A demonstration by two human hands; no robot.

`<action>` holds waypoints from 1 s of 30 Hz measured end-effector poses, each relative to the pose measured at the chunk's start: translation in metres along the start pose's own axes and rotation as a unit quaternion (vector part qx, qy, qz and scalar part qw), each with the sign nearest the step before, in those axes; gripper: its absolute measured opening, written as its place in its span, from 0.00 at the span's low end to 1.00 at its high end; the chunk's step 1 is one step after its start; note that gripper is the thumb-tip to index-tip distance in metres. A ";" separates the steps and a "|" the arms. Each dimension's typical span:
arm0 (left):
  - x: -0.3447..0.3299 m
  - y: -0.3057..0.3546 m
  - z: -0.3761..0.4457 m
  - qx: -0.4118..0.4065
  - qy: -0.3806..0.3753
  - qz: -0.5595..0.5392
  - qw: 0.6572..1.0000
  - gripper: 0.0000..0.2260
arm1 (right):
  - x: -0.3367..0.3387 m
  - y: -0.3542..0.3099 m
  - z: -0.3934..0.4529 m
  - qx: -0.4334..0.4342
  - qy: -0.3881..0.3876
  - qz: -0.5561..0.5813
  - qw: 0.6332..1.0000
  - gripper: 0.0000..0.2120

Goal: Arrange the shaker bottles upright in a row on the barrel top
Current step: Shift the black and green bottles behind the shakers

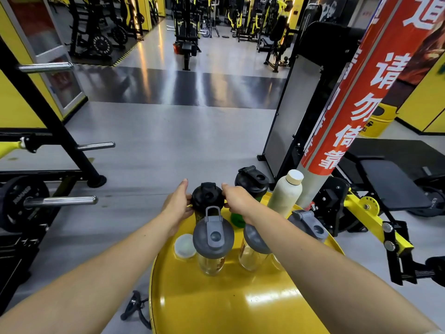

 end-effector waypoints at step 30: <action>-0.077 0.091 -0.045 -0.078 -0.048 0.058 0.994 0.10 | 0.120 -0.059 -0.026 0.133 0.081 0.017 0.988 0.12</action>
Point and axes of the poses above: each hand's wrist, its own z-axis towards the middle knuckle, its own x-axis out of the back of the hand, y = z × x, the point moved 3 cm from there along z, towards the middle knuckle, and after that the axes turned 5 degrees about z, right-handed, at the moved point
